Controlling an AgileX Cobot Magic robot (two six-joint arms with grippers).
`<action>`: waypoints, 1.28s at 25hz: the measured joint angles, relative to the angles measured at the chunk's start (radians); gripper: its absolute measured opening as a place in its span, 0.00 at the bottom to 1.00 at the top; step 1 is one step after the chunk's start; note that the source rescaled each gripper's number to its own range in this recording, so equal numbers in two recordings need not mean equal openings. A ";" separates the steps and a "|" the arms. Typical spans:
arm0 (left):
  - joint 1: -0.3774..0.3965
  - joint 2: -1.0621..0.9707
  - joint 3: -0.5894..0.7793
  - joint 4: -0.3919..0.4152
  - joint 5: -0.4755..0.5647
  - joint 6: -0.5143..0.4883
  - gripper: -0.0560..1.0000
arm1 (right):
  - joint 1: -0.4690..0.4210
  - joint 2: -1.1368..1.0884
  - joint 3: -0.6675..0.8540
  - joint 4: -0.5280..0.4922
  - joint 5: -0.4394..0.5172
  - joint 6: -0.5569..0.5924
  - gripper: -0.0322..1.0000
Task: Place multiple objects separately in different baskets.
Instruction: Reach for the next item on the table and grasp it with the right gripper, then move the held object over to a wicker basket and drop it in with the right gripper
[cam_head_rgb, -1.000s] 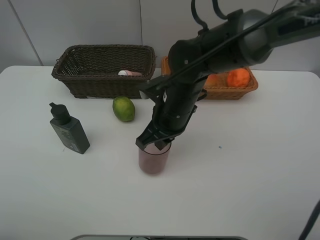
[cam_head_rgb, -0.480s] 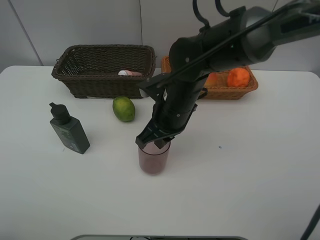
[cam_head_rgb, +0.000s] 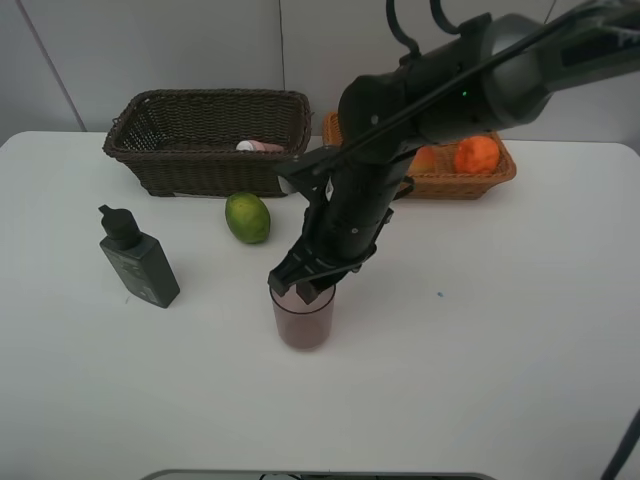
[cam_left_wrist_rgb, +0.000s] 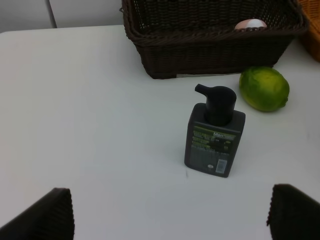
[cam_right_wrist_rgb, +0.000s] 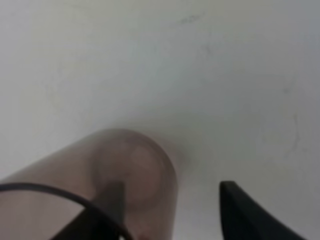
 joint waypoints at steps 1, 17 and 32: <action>0.000 0.000 0.000 0.000 0.000 0.000 1.00 | 0.000 0.000 0.001 0.001 -0.004 0.000 0.55; 0.000 0.000 0.000 0.000 0.000 0.000 1.00 | 0.000 0.046 0.001 0.023 -0.027 -0.002 0.54; 0.000 0.000 0.000 0.000 0.000 0.000 1.00 | 0.000 0.045 0.001 0.029 -0.014 -0.051 0.03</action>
